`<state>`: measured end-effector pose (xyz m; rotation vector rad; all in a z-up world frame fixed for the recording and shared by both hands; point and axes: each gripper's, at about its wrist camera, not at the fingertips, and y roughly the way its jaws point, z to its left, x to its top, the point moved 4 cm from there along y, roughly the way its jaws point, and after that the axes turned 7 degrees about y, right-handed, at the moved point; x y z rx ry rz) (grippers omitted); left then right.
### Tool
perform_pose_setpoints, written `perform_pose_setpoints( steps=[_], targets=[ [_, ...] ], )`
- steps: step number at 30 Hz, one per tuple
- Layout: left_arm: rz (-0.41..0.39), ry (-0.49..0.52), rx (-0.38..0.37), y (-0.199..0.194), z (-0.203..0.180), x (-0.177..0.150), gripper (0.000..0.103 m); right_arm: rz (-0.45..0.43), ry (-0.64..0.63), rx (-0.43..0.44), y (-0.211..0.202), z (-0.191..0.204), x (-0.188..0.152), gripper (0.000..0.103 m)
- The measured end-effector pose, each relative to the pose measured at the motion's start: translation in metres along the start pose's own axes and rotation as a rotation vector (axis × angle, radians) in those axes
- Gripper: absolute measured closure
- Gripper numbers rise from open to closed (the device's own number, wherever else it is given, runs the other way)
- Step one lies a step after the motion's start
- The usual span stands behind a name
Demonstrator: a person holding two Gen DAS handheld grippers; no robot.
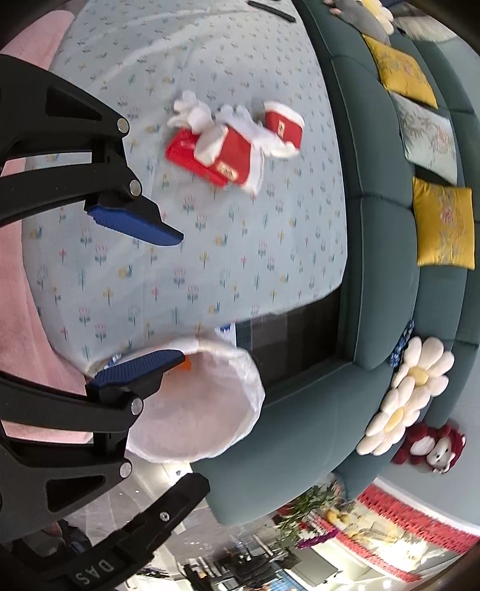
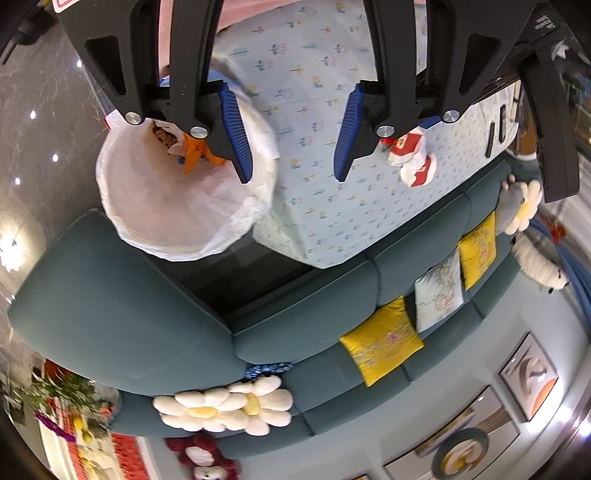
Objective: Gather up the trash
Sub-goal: 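Move both tools back over the remaining trash on the table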
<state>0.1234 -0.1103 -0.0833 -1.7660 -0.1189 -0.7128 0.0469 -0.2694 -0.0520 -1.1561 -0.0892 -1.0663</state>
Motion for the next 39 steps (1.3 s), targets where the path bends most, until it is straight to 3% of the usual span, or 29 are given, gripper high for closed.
perform_pose_setpoints(
  steps=[10, 25, 31, 39],
  targets=[
    [-0.01, -0.049, 0.106, -0.015, 0.071, -0.014, 0.042, 0.057, -0.113, 0.026, 0.013, 0.061, -0.033, 0.051],
    [0.074, -0.189, 0.262, 0.001, 0.19, -0.055, 0.041, 0.187, -0.273, 0.047, 0.068, 0.134, -0.095, 0.051],
    [0.101, -0.179, 0.251, 0.021, 0.217, -0.063, 0.041, 0.242, -0.285, 0.043, 0.1, 0.149, -0.109, 0.051],
    [0.116, -0.171, 0.167, 0.053, 0.232, -0.054, 0.041, 0.323, -0.264, 0.034, 0.152, 0.16, -0.122, 0.051]
  ],
)
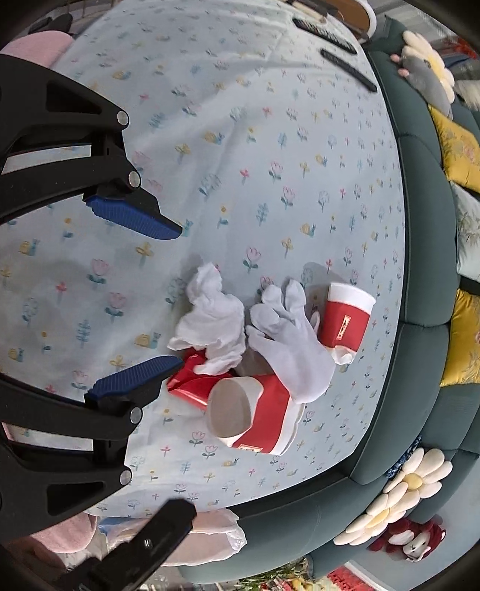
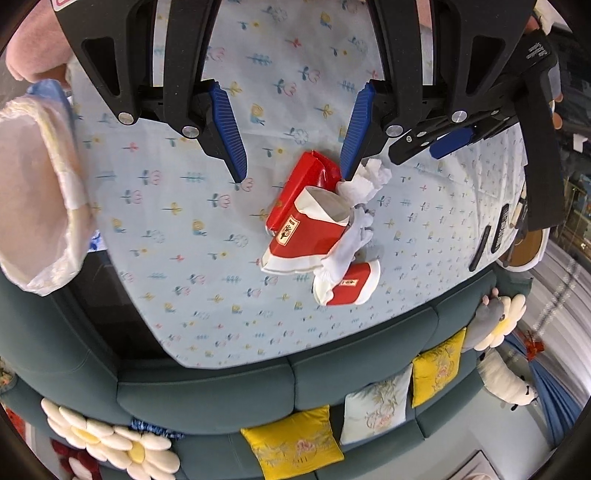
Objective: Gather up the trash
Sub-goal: 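Move both tools back over the remaining trash on the table, then grasp a white glove with the left tool while the right tool grasps a red-and-white cup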
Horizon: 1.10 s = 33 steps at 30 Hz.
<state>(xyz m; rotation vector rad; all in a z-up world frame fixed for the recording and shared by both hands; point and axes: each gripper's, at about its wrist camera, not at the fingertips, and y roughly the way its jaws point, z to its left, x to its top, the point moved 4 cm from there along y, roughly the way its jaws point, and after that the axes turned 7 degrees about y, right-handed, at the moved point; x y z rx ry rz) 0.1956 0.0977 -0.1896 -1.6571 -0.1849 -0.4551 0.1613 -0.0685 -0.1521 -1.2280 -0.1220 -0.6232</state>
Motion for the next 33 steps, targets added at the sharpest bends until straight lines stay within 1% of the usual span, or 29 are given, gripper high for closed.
perform_pose_setpoints(
  steps=[1, 3, 5, 6, 7, 11, 14, 16, 18, 19, 20, 21, 22, 23, 24, 25, 26, 27, 29, 33],
  targets=[
    [0.006, 0.006, -0.011, 0.005, 0.0, 0.003, 0.04, 0.009, -0.002, -0.001, 0.005, 0.001, 0.001, 0.051],
    [0.02, 0.015, -0.039, 0.014, -0.001, 0.007, 0.029, 0.026, 0.006, 0.01, 0.014, 0.003, 0.002, 0.051],
    [0.021, 0.015, -0.053, 0.021, -0.001, 0.01, 0.023, 0.036, 0.035, 0.02, 0.023, 0.003, 0.008, 0.051],
    [0.022, 0.013, -0.066, 0.024, -0.001, 0.011, 0.019, 0.037, 0.054, 0.024, 0.026, 0.002, 0.012, 0.049],
    [0.023, 0.01, -0.076, 0.026, -0.001, 0.012, 0.016, 0.037, 0.076, 0.029, 0.03, 0.0, 0.016, 0.047],
    [0.031, 0.006, -0.118, 0.037, -0.004, 0.017, 0.015, 0.06, 0.144, 0.038, 0.049, -0.005, 0.033, 0.046],
    [0.044, 0.01, -0.131, 0.048, -0.006, 0.02, 0.016, 0.08, 0.18, 0.047, 0.064, -0.005, 0.041, 0.046],
    [0.055, 0.006, -0.142, 0.055, -0.006, 0.021, 0.022, 0.101, 0.191, 0.049, 0.074, -0.003, 0.043, 0.046],
    [0.069, -0.005, -0.168, 0.059, -0.005, 0.021, 0.031, 0.126, 0.201, 0.05, 0.085, -0.001, 0.043, 0.046],
    [0.07, -0.01, -0.178, 0.06, -0.004, 0.021, 0.033, 0.136, 0.206, 0.053, 0.089, -0.001, 0.041, 0.046],
    [0.069, -0.014, -0.191, 0.061, -0.004, 0.021, 0.038, 0.144, 0.209, 0.056, 0.092, 0.0, 0.041, 0.046],
    [0.071, -0.013, -0.201, 0.062, -0.003, 0.021, 0.042, 0.153, 0.21, 0.059, 0.095, 0.0, 0.039, 0.048],
    [0.074, -0.013, -0.211, 0.063, -0.003, 0.021, 0.045, 0.16, 0.209, 0.071, 0.098, 0.002, 0.037, 0.052],
    [0.077, -0.013, -0.218, 0.064, -0.003, 0.021, 0.054, 0.169, 0.203, 0.079, 0.1, 0.003, 0.036, 0.065],
    [0.085, -0.014, -0.229, 0.065, -0.003, 0.021, 0.064, 0.175, 0.196, 0.082, 0.101, 0.005, 0.034, 0.072],
    [0.089, -0.015, -0.236, 0.065, -0.003, 0.021, 0.068, 0.173, 0.192, 0.087, 0.101, 0.006, 0.033, 0.073],
    [0.09, -0.02, -0.241, 0.065, -0.002, 0.02, 0.072, 0.169, 0.19, 0.094, 0.099, 0.007, 0.032, 0.076],
    [0.089, -0.027, -0.247, 0.065, -0.002, 0.02, 0.075, 0.168, 0.19, 0.099, 0.097, 0.007, 0.032, 0.077],
    [0.086, -0.037, -0.248, 0.062, -0.002, 0.019, 0.077, 0.163, 0.19, 0.115, 0.092, 0.008, 0.031, 0.08],
    [0.074, -0.046, -0.242, 0.05, -0.004, 0.014, 0.079, 0.134, 0.191, 0.132, 0.075, 0.006, 0.032, 0.082]
  ],
)
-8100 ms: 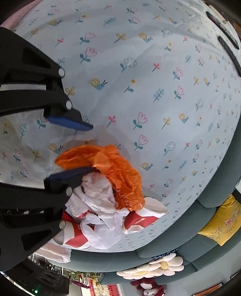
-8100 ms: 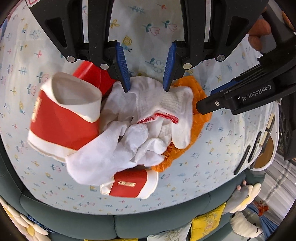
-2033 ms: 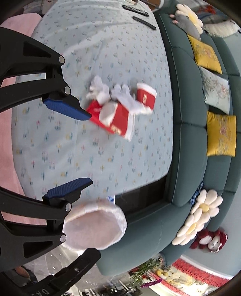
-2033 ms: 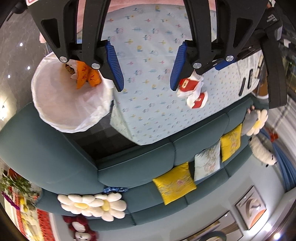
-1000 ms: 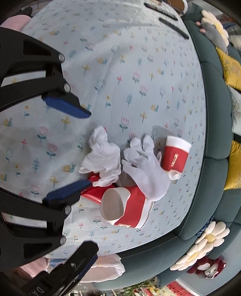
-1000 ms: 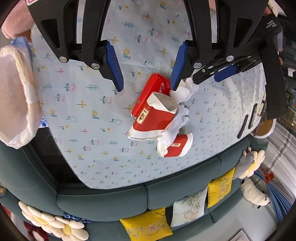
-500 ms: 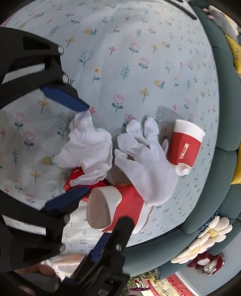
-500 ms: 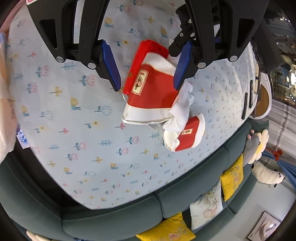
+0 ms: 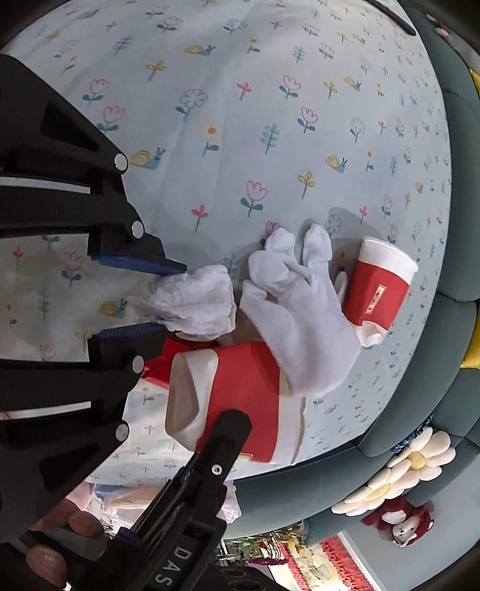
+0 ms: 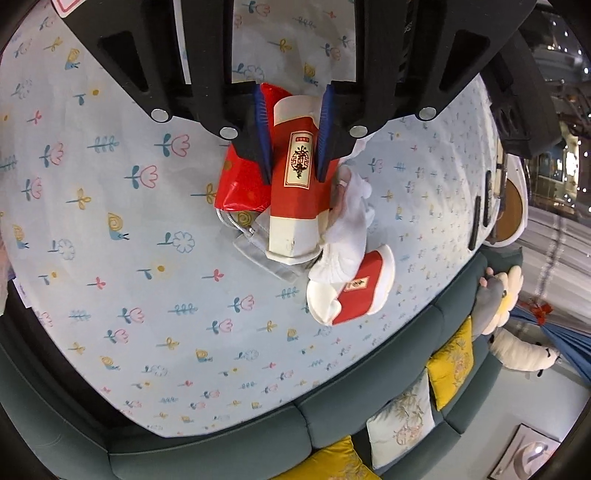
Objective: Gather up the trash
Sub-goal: 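Grasp a white glove with the left tool while the right tool grasps a red-and-white cup, then carry glove and cup over the white bin and open both tools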
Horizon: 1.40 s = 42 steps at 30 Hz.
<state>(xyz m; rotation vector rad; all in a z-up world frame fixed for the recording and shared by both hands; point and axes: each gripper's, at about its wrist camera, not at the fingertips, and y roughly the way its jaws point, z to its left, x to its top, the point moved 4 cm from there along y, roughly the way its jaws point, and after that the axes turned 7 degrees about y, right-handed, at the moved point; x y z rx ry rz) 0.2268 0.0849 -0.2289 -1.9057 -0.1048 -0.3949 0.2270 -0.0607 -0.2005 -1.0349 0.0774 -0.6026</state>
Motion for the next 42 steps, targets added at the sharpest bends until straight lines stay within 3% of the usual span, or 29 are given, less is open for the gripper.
perform_pose_setpoints(
  steps=[12, 22, 33, 42],
  targets=[
    [-0.109, 0.072, 0.009, -0.063, -0.056, 0.005, 0.079, -0.151, -0.049, 0.034, -0.087, 0.003, 0.008, 0.083],
    [-0.237, 0.182, -0.044, -0.123, -0.148, 0.021, 0.079, -0.365, -0.078, 0.07, -0.206, -0.008, 0.02, 0.083],
    [-0.3, 0.344, -0.083, -0.148, -0.26, 0.018, 0.079, -0.549, -0.016, 0.079, -0.315, -0.07, 0.03, 0.083],
    [-0.287, 0.465, -0.105, -0.138, -0.339, 0.001, 0.079, -0.63, 0.071, 0.054, -0.363, -0.136, 0.029, 0.083]
  ],
)
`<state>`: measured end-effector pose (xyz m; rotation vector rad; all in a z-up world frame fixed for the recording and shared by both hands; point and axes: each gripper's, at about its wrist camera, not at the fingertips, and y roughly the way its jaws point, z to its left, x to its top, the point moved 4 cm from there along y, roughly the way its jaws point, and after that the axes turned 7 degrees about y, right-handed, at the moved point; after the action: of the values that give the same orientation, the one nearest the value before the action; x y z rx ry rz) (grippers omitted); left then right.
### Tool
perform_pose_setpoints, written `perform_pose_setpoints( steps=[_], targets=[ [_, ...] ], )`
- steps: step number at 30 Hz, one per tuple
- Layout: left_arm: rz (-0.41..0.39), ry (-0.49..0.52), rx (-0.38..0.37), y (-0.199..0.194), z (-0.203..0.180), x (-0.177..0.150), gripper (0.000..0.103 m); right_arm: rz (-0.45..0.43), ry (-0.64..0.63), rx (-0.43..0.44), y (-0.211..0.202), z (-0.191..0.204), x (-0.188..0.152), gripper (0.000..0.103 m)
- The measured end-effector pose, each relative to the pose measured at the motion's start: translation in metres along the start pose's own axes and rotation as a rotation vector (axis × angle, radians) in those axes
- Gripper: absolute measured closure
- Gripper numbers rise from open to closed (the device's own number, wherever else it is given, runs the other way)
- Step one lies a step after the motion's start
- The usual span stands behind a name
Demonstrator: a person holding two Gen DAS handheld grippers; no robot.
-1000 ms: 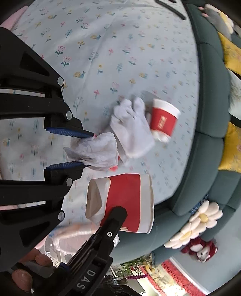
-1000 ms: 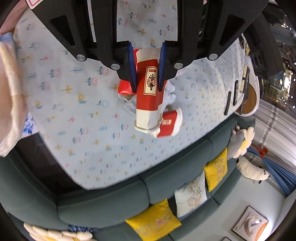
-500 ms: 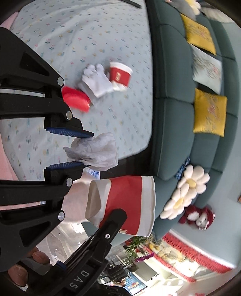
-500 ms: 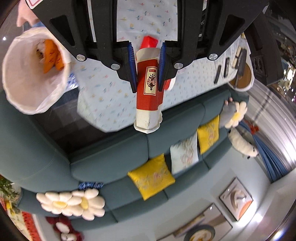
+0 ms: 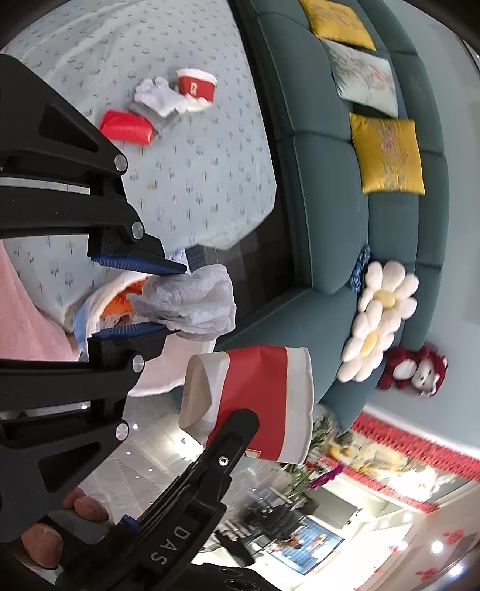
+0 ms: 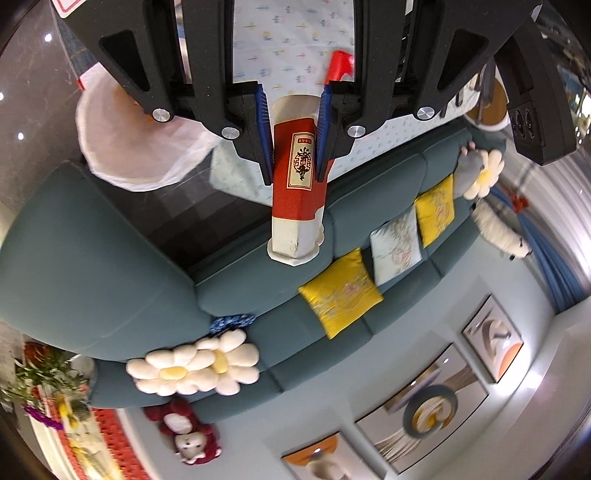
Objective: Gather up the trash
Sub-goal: 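Carry glove and cup over the white bin and open both tools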
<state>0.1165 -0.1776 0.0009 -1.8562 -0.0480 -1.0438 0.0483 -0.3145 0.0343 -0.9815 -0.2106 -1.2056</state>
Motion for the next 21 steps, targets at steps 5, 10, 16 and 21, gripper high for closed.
perform_pose_setpoints(
  steps=[5, 10, 16, 21],
  targets=[
    [0.017, 0.043, -0.018, 0.013, -0.028, 0.001, 0.079, -0.028, 0.037, -0.03, -0.012, -0.031, 0.008, 0.083],
    [0.042, 0.077, -0.033, 0.03, -0.051, 0.001, 0.079, -0.036, 0.07, -0.061, -0.016, -0.059, 0.01, 0.083],
    [0.076, 0.094, -0.054, 0.049, -0.067, -0.001, 0.079, -0.032, 0.106, -0.095, -0.016, -0.088, 0.008, 0.083],
    [0.101, 0.1, -0.061, 0.062, -0.074, -0.004, 0.079, -0.021, 0.127, -0.115, -0.011, -0.106, 0.007, 0.083]
  ],
)
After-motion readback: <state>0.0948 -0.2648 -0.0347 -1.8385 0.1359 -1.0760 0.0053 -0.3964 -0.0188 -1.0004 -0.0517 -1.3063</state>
